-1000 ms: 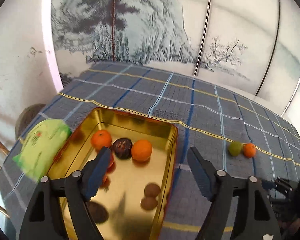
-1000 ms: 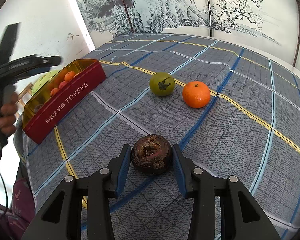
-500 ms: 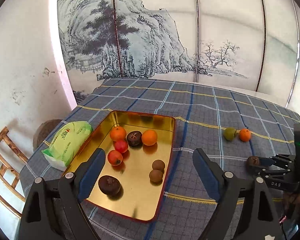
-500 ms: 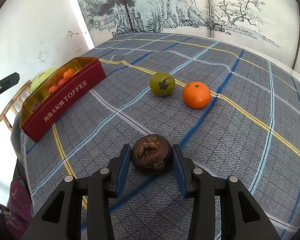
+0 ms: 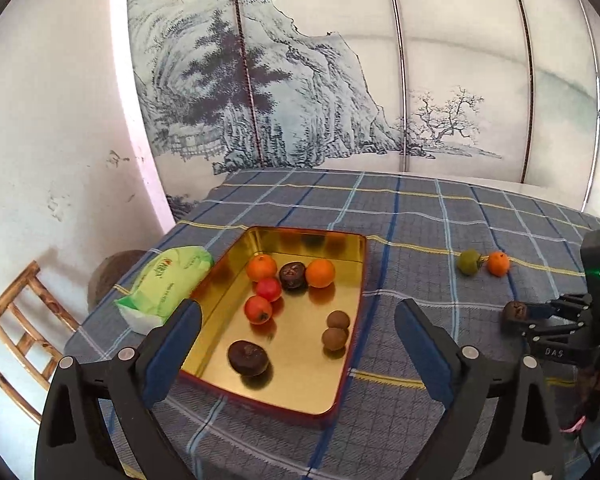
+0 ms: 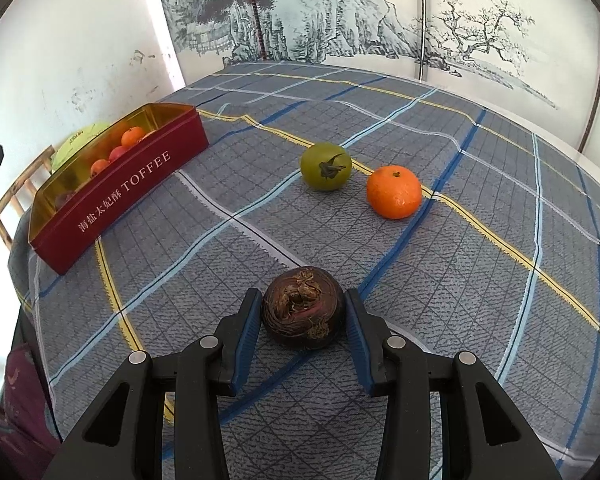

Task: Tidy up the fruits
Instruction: 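Withdraw the open left gripper from the tin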

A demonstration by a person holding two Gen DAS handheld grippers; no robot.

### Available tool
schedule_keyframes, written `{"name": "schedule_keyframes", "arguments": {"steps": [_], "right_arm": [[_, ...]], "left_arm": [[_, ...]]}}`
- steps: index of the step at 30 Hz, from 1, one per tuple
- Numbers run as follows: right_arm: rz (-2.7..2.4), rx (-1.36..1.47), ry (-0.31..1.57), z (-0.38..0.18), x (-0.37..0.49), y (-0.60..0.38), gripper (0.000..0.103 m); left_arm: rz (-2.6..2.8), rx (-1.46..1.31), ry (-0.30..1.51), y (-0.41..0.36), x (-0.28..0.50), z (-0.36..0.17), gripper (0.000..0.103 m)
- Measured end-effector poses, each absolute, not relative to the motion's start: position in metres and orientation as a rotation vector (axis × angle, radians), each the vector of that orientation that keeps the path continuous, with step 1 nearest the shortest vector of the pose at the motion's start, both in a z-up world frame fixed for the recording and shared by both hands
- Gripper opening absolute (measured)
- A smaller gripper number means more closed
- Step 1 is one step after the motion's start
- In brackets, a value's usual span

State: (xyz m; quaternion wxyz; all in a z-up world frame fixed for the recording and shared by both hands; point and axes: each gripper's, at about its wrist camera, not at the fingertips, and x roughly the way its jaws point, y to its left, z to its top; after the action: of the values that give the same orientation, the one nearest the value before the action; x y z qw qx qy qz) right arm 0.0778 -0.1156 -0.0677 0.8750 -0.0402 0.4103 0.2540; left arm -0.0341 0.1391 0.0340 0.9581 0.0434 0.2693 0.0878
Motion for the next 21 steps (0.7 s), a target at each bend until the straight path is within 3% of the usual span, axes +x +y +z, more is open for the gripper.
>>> {"name": "schedule_keyframes", "arguments": {"steps": [21], "right_arm": [[0.481, -0.176, 0.848, -0.067, 0.072, -0.102, 0.043]], "left_arm": [[0.210, 0.026, 0.559, 0.163, -0.092, 0.029, 0.097]]}}
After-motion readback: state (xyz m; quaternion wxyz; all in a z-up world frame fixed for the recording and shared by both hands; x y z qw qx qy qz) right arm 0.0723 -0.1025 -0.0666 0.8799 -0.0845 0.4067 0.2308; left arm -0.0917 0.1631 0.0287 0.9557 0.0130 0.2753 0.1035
